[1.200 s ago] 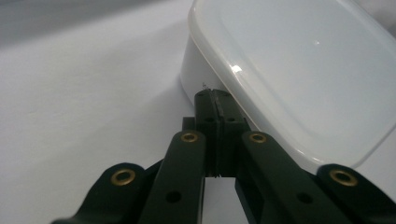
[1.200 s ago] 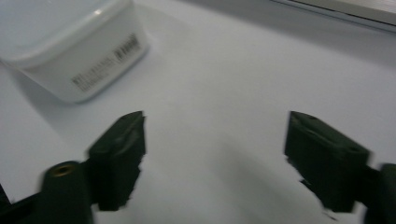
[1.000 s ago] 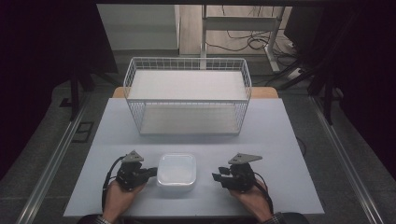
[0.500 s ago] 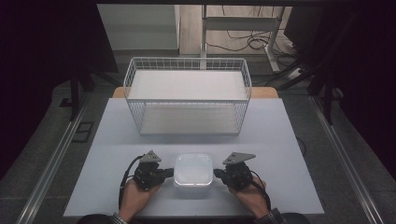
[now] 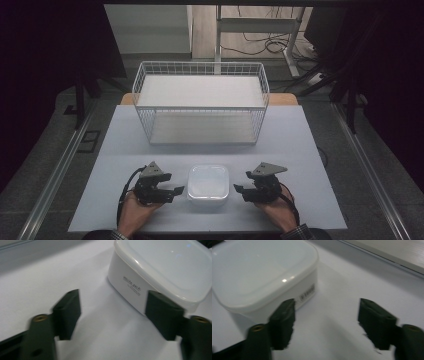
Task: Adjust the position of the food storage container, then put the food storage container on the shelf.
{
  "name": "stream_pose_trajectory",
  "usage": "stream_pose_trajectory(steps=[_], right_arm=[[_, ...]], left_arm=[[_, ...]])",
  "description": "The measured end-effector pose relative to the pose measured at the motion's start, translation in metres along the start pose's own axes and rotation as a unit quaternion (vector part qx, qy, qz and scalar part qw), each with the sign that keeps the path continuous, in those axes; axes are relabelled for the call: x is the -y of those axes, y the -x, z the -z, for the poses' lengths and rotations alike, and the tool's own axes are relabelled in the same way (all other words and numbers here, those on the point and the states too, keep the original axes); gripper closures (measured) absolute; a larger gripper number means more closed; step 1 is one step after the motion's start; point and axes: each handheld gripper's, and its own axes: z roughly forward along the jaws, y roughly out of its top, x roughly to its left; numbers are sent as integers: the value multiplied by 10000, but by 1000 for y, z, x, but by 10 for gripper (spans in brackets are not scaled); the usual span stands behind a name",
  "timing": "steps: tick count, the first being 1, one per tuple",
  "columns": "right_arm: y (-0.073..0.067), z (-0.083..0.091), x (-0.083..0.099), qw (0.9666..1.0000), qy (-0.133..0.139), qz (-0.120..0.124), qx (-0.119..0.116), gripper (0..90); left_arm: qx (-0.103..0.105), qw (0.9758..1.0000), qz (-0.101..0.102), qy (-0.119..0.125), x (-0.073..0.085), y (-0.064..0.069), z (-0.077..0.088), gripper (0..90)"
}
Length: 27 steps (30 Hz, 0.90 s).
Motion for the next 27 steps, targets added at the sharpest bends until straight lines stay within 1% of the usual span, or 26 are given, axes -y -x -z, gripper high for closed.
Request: stream_pose_trajectory(steps=[1,2,3,4,5,6,7,8,10,13,14,15,16,18,21,22,23,24,25,26,27], right_arm=[[1,-1,2,10000,-17,20,36,233],[2,-1,3,10000,-39,-2,46,196],[2,-1,3,10000,-39,-2,46,196],[3,-1,4,10000,-8,-83,30,141],[3,-1,4,10000,-8,-83,30,141],[3,-1,4,9999,34,-101,108,95],[3,-1,4,9999,34,-101,108,95],[3,0,3,10000,29,-38,69,85],[3,0,3,10000,36,13,25,62],[3,0,3,10000,58,-16,-13,49],[4,2,2,10000,91,-23,-20,41],[4,2,2,10000,91,-23,-20,41],[4,4,-1,9999,86,-64,-40,40],[3,7,-3,9999,92,-102,-47,35],[2,10,-6,10000,21,-68,-54,23],[-1,13,-10,10000,-29,7,-62,11],[-1,13,-10,10000,-29,7,-62,11],[-2,14,-11,10000,-32,16,-68,9],[-5,16,-15,9999,-29,8,-141,1],[-5,16,-15,9999,-29,8,-141,1],[-7,15,-19,9998,-56,-32,-213,0]], left_arm=[[-7,10000,11,7,1,-1,0,197],[-9,10000,41,7,1,-3,1,176],[-9,10000,41,7,1,-3,1,175],[28,9999,127,101,2,-6,4,159],[28,9999,127,101,2,-6,4,137],[78,9996,184,202,3,-9,6,133],[78,9996,184,202,3,-9,6,133],[-31,9995,144,278,3,-10,8,132],[-130,9995,64,292,5,-12,8,96],[-139,9994,85,309,6,-13,7,71],[-94,9994,112,312,5,-13,7,70],[-73,9994,89,330,4,-13,8,70],[-49,9995,14,316,0,-10,10,64],[3,9995,-30,310,-3,-8,12,57],[1,9996,0,270,-5,-6,13,38],[96,9995,48,306,-8,-5,14,35],[96,9995,48,306,-8,-5,14,34],[165,9993,61,319,-10,-5,14,34],[302,9990,22,341,-15,-3,15,25],[302,9990,22,341,-15,-3,15,26],[367,9987,-37,343,-20,1,15,32]])
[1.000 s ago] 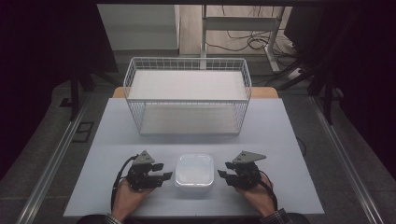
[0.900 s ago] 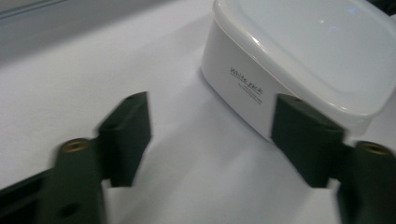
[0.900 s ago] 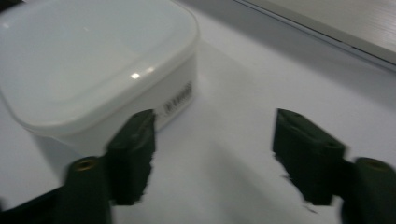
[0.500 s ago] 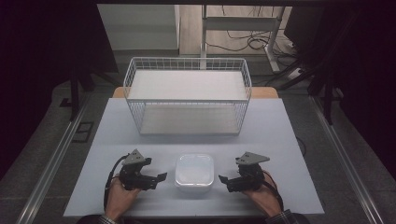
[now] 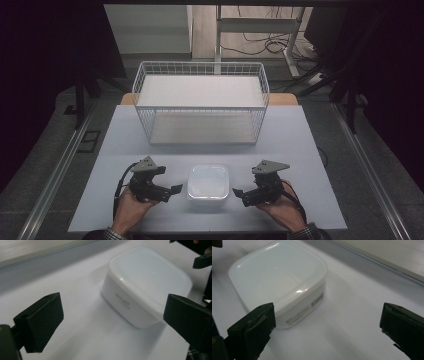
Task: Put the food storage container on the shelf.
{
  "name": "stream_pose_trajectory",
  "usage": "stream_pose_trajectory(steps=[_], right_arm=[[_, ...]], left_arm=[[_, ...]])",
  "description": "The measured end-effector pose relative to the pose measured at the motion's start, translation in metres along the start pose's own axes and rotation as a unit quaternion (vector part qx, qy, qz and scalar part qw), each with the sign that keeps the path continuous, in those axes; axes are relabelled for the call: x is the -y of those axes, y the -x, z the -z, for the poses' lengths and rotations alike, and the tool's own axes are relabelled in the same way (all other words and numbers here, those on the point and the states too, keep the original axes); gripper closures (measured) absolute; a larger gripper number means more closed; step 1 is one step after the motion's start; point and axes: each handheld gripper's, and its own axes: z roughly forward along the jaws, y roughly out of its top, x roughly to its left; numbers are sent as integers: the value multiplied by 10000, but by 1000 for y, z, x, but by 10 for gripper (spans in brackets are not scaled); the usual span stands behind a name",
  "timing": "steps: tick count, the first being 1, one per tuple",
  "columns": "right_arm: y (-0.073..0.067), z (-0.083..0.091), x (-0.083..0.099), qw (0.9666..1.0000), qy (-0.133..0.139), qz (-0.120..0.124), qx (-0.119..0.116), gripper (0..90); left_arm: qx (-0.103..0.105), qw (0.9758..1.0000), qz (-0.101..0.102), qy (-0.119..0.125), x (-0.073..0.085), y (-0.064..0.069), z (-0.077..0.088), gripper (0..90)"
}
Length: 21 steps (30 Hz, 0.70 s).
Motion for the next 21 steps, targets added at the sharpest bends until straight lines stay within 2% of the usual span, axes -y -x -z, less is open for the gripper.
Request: stream_pose_trajectory(steps=[4,5,8,11,16,18,20,21], right_arm=[[-3,-2,-5,9999,-41,-43,-152,0],[-4,-3,-9,9994,-26,-107,-329,4],[-7,-8,-14,9990,20,-244,-365,43],[-8,-13,-18,9985,109,-303,-453,75],[-9,-23,-19,9973,36,-387,-629,78],[-8,-30,-16,9957,-70,-539,-748,78],[-8,-33,-16,9952,-107,-579,-787,81],[-8,-37,-14,9937,-185,-656,-885,93]], left_arm=[[60,9999,-106,-94,-7,4,-5,61],[82,9998,-138,-129,-9,6,-8,68],[127,9993,-239,-242,-19,9,-19,90],[155,9992,-245,-278,-24,9,-27,113],[189,9987,-203,-423,-20,7,-37,124],[268,9984,-124,-492,-15,6,-42,124],[476,9979,51,-437,-12,4,-44,137],[668,9968,160,-417,-10,3,-44,172]])
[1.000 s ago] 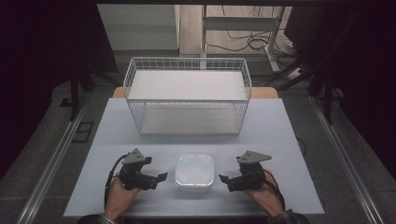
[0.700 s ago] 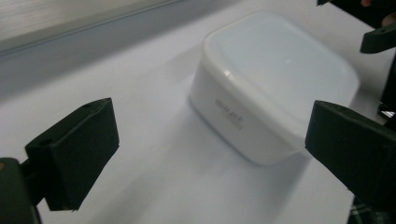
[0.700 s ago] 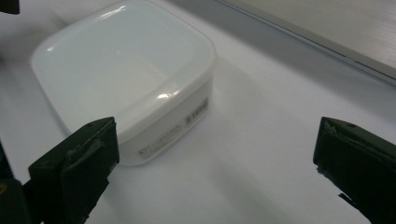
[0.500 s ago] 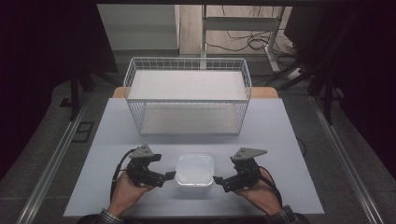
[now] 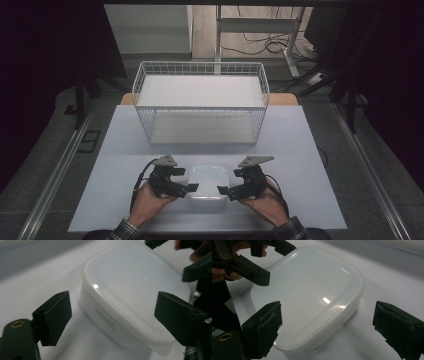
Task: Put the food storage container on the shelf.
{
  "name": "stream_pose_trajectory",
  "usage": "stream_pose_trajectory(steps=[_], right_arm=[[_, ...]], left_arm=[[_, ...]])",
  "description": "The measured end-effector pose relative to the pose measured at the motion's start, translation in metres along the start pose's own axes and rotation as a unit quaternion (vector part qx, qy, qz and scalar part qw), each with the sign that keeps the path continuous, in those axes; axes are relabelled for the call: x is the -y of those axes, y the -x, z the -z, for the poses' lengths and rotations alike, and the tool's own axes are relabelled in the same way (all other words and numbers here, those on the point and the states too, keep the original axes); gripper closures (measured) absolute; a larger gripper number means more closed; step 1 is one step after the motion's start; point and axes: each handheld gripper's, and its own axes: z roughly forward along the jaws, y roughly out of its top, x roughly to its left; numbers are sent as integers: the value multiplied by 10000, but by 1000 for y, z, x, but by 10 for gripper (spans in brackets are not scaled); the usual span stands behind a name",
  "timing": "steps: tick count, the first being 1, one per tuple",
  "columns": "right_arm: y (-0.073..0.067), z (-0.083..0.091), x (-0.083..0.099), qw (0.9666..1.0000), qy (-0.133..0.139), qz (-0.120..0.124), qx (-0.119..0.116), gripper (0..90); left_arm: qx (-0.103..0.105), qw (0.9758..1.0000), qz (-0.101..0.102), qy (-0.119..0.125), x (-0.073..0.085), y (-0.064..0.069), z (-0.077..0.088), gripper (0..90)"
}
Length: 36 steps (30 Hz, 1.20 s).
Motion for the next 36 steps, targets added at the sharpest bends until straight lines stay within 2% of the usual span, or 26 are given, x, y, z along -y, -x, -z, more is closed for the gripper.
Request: stream_pose_trajectory(steps=[2,3,4,5,6,8,9,10,11,12,17,19,20,21,22,26,27,28,36], right_arm=[[0,-4,2,9998,-128,-9,-163,131],[1,-5,3,9993,-144,-86,-331,176],[0,-4,3,9990,-185,-114,-393,181],[0,-4,3,9990,-185,-114,-393,181],[-1,-2,2,9988,-258,-152,-377,238],[0,5,3,9984,-296,-281,-399,349],[0,5,3,9984,-296,-281,-399,349],[0,8,4,9981,-289,-368,-391,401],[-3,14,4,9978,-296,-485,-327,509],[-5,17,4,9982,-265,-480,-246,553],[-12,26,3,9975,-100,-699,-31,698],[-13,28,2,9972,29,-743,45,769],[-14,28,2,9973,75,-714,150,782],[-15,27,2,9978,96,-612,252,783],[-17,26,2,9975,147,-615,310,783],[-16,24,2,9970,306,-606,364,785],[-16,24,2,9970,306,-606,364,785],[-16,23,2,9968,341,-560,461,784],[-15,26,-7,9964,527,-372,548,785]], left_arm=[[256,9997,53,-13,2,-1,1,266],[275,9996,100,-11,3,0,2,290],[312,9993,187,-19,4,1,3,300],[312,9993,187,-19,4,1,3,321],[347,9989,326,-2,8,2,7,353],[248,9991,323,85,11,6,13,448],[248,9991,323,85,11,6,13,484],[220,9993,296,64,11,8,15,484],[152,9994,313,85,11,12,17,531],[147,9993,337,116,11,13,19,559],[-173,9986,415,294,9,20,26,686],[-232,9979,465,399,10,19,29,754],[-282,9976,464,424,10,20,29,791],[-282,9976,464,424,10,20,29,793],[-362,9971,518,422,10,20,29,793],[-437,9966,536,454,9,19,28,794],[-495,9965,511,447,8,20,27,794],[-586,9962,456,448,6,21,26,794],[-691,9954,399,522,-6,20,30,796]])
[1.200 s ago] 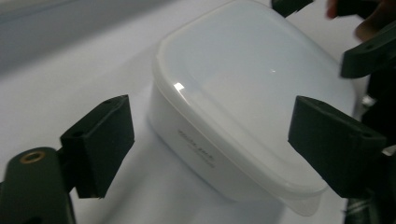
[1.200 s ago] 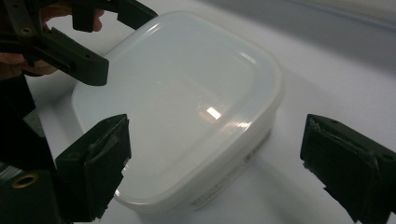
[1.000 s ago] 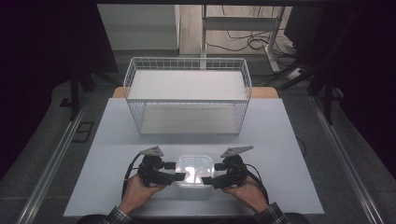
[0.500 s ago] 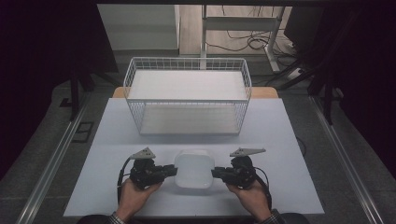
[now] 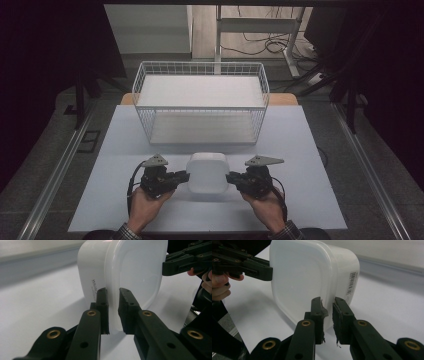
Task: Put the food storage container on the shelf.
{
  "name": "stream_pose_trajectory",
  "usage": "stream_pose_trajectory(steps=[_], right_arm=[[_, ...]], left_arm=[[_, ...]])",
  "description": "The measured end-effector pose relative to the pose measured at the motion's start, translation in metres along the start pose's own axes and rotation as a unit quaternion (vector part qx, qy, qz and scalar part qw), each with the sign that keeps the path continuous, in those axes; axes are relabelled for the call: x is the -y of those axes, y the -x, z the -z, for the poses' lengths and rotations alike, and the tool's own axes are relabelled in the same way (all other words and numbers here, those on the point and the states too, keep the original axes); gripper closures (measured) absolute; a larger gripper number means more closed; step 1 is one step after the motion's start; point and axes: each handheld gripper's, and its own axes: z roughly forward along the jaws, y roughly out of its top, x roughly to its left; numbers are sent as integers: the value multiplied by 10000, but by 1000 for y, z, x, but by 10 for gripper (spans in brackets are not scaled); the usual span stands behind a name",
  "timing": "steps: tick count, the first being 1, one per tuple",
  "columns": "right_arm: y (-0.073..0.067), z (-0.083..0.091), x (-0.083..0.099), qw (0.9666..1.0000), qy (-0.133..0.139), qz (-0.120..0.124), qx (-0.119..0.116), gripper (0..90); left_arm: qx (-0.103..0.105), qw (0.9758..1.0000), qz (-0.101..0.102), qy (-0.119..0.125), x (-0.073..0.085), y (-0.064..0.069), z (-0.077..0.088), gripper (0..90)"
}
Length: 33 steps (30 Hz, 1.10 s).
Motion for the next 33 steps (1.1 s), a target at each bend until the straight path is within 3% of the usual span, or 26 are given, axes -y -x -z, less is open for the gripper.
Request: stream_pose_trajectory(steps=[8,17,27,33], right_arm=[[6,-4,-17,9999,132,100,22,784],[21,-14,-46,9992,349,164,61,783],[43,-32,-70,9985,494,126,218,780],[52,-46,-75,9985,469,36,264,778]], left_arm=[[-97,9999,-45,128,-17,-7,0,795],[-131,9993,-85,339,-43,-27,-4,794],[-133,9990,5,437,-66,-55,-25,792],[-169,9992,93,359,-71,-67,-33,789]])
